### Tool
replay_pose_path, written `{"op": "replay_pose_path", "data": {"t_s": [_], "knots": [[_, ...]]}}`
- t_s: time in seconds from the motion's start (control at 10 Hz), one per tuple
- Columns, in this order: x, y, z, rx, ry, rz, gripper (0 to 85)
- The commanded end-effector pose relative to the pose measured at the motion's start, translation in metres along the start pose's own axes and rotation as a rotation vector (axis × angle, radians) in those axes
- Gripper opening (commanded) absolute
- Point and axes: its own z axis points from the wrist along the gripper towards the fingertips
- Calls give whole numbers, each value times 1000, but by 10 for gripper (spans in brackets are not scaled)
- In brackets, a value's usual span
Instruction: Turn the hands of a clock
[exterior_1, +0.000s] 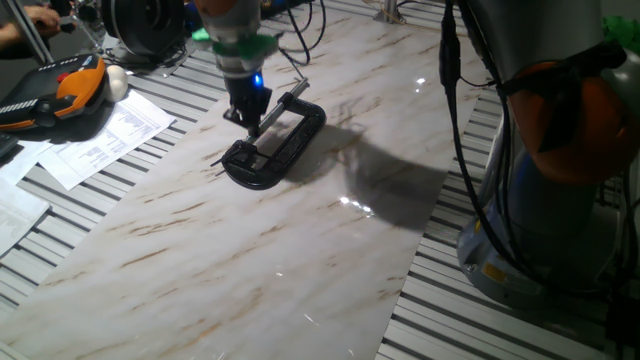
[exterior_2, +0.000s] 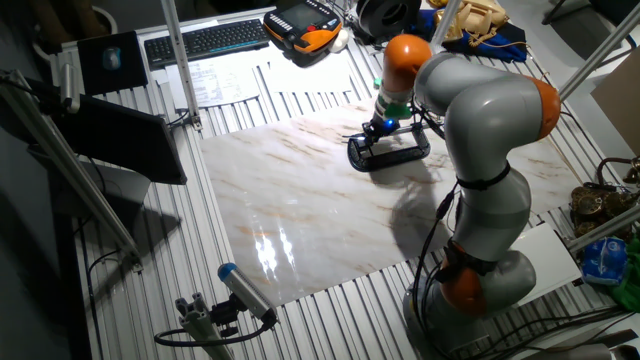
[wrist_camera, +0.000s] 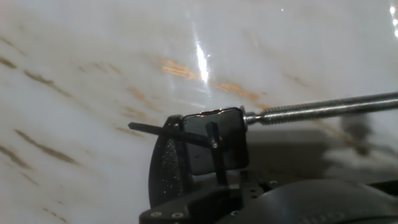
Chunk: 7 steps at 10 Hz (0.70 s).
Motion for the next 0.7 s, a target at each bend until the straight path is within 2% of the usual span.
{"op": "replay_pose_path", "data": {"t_s": [0.0,0.2,0.4,0.5,0.6], "knots": [[-2,-2,-10,5,-5,-7,0],[-6,-9,-33,41,-16,-17,0],[-15,-23,-65,50,-2,-51,0],[-18,-25,-81,63,-2,-61,0],[-20,-25,-97,62,-7,-63,0]]}}
